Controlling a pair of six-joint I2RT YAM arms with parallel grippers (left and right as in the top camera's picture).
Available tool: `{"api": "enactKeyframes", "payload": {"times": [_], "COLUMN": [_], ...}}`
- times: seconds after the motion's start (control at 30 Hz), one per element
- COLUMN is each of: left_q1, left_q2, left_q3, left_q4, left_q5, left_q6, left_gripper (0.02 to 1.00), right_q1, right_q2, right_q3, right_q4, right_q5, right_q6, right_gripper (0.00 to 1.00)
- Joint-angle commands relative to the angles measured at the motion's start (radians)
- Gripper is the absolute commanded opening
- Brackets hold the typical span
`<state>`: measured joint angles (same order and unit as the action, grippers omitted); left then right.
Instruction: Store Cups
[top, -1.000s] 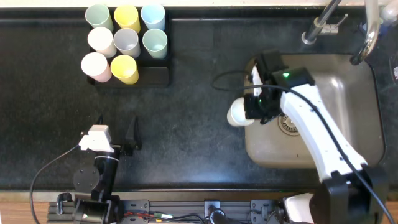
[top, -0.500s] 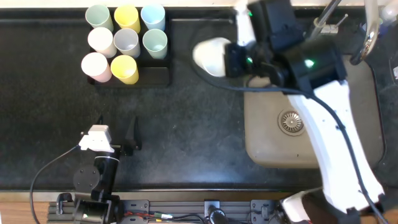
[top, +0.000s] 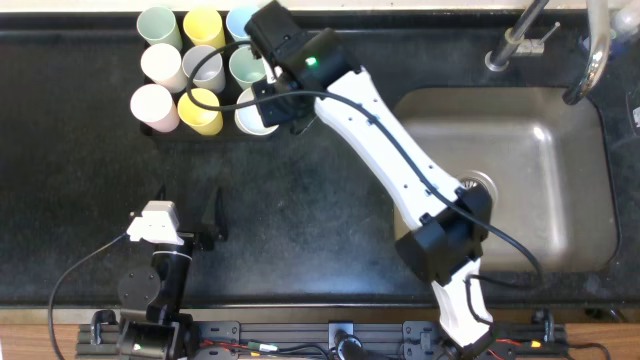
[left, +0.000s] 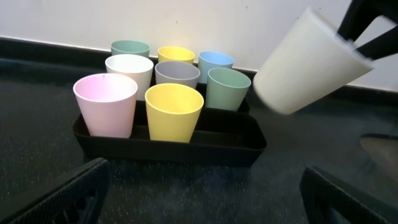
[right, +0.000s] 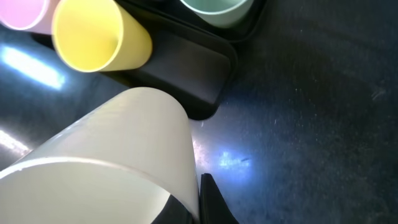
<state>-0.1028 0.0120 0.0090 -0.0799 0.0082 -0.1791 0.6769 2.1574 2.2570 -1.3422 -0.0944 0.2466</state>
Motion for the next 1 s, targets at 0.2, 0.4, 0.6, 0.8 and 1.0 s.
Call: {"api": "enactKeyframes", "payload": {"times": [0.2, 0.4, 0.6, 0.8, 1.0], "left_q1": [0.006, 0.006, 0.006, 0.006, 0.006], "left_q2": [-0.009, -0.009, -0.009, -0.009, -0.009], "left_q3": [-0.001, -0.001, -0.001, -0.001, -0.001], "left_q4": [-0.004, -0.004, -0.004, -0.004, -0.004], "left_q5": [0.014, 0.014, 0.014, 0.014, 0.014], "left_q6": [0.018, 0.018, 0.018, 0.018, 0.018], "left_gripper": [1.000, 0.998, 1.000, 1.000, 1.000], "right_q1": [0.006, 0.018, 0.036, 0.039, 0.041], "right_q2": [0.090, 0.121, 0.145, 0.163, 0.177], "right_q3": [0.038, 0.038, 0.038, 0.037, 0.037], "right_q4": [0.076, 0.091, 0.094, 0.113, 0.124], "right_q5": [0.068, 0.075, 0.122, 0.133, 0.133], "right_q6": [0.072, 0.073, 0.084, 0.102, 0.110], "right_gripper": [0.042, 0.045, 0.045, 0.042, 0.042]}}
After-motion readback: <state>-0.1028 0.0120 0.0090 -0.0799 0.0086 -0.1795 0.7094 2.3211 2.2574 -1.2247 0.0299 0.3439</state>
